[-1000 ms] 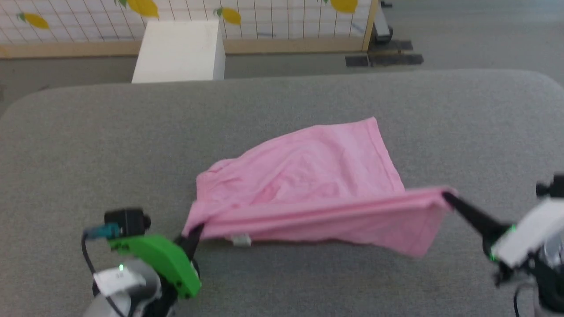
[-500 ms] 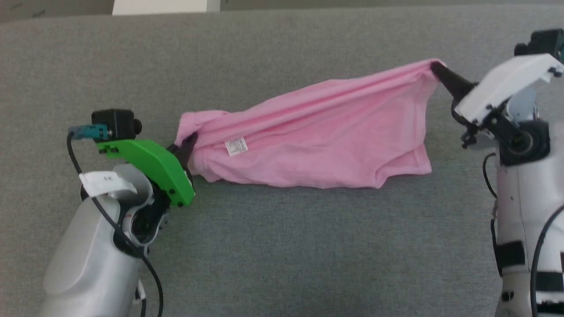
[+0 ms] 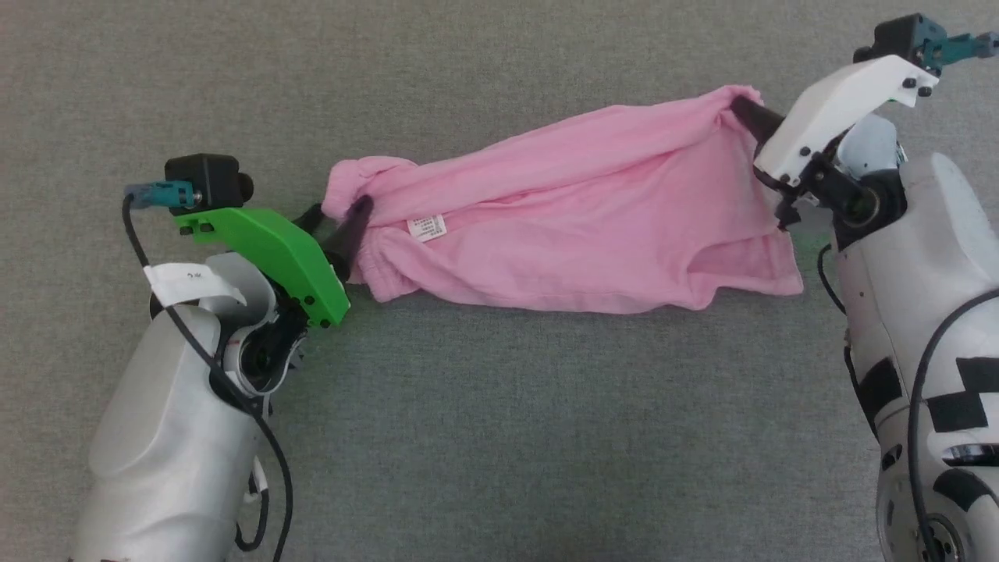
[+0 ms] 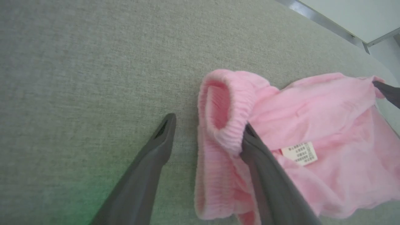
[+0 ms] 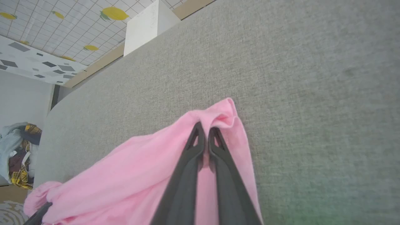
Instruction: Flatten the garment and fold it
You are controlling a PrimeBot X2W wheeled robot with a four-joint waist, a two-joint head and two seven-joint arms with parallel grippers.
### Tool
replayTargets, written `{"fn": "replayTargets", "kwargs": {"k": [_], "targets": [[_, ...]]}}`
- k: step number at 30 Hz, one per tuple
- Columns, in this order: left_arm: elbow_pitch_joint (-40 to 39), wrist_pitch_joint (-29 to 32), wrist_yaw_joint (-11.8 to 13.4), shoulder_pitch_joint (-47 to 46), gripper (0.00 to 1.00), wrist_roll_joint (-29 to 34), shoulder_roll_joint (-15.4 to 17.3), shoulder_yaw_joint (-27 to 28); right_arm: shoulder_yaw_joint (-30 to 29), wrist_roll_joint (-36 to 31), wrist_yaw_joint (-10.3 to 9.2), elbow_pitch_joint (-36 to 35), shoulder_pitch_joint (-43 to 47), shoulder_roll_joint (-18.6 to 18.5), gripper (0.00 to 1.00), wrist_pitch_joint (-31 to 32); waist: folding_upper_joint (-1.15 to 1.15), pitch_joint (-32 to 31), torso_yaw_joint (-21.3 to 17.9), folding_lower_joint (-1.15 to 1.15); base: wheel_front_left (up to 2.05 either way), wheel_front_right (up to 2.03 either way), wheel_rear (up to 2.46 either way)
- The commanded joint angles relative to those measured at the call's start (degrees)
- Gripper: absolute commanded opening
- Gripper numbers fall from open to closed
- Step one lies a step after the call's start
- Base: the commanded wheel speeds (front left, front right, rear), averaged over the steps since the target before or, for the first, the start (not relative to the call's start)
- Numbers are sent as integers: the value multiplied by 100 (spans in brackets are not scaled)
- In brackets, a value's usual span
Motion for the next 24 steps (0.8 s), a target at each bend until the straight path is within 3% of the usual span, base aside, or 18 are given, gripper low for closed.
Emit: {"fn": "replayTargets", "kwargs": {"k": [1,7,9,10,14,20,24], "targets": [[-4,-85,-35,-42,100,-41,-24,23,58,94,-8,65,-123,-2,100,-178,0,-125,2,-1,0,0,0],[-393,-1163,-90,182,100,210,52,311,269,302,-8,-80,-43,-2,100,-1209,0,-631,-56,-1,0,0,0],[-533,-1688,-86,400,100,584,201,295,364,5,-8,-226,164,-8,100,-1496,0,-844,-93,-1,0,0,0],[-666,-2232,-8,710,100,1003,344,257,544,-415,-8,-369,462,-75,100,-1583,0,-1051,-126,-1,0,0,0],[-877,-2915,260,1462,100,1535,452,156,747,-1113,-8,-684,1194,-188,100,-1278,0,-1377,-159,-1,0,0,0],[-1159,-3170,697,2445,100,1748,426,112,761,-1791,-8,-1461,2260,-136,100,-243,0,-1574,-148,-1,0,0,0],[-1324,-3232,834,2807,100,1732,409,141,782,-2037,-8,-2146,2664,-49,100,223,0,-1545,-82,-1,0,0,0]]}}
